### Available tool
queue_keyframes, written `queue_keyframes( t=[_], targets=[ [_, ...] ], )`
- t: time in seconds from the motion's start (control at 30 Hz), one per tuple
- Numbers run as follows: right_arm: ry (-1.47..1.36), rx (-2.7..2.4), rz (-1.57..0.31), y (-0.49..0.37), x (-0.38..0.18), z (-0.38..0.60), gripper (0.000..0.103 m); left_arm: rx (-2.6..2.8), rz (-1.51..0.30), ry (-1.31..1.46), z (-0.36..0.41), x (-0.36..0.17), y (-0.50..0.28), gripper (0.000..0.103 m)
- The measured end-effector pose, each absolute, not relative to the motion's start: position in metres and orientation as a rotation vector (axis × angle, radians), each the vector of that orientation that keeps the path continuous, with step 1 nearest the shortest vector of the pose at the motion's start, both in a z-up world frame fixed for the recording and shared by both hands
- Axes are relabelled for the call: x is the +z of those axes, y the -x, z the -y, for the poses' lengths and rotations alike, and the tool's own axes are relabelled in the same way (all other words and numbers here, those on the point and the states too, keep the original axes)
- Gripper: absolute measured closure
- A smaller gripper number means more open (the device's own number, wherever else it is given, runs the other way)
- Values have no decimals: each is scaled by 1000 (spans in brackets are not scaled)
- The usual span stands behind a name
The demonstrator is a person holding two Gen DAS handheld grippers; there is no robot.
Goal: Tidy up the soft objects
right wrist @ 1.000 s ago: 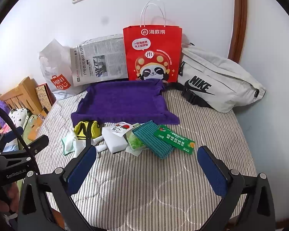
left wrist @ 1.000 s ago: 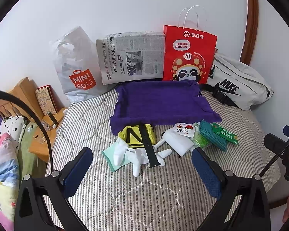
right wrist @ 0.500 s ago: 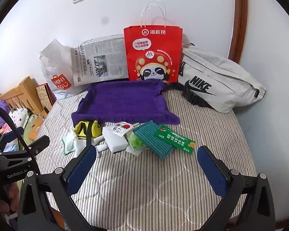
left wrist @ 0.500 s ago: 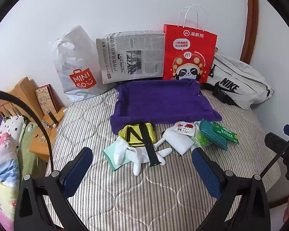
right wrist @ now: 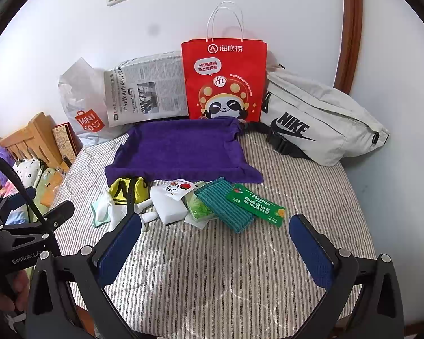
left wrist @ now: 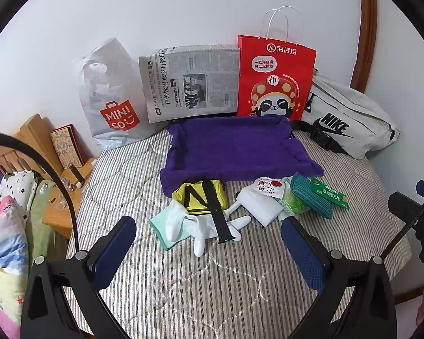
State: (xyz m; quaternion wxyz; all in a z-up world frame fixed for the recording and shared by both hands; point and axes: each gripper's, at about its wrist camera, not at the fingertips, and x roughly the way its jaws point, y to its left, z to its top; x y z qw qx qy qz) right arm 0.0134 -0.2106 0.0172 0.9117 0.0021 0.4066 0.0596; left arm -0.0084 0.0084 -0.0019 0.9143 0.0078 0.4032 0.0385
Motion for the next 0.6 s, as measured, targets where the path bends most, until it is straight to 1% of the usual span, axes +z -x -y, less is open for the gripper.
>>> queue_keyframes(
  t=[0.4, 0.6],
  targets=[
    [-7, 122, -844, -16, 16, 212, 0, 66, -819, -16, -5, -2, 8, 0],
    [-3, 130, -853, -23, 6, 209, 0, 40, -826, -10, -17, -14, -2, 0]
  ],
)
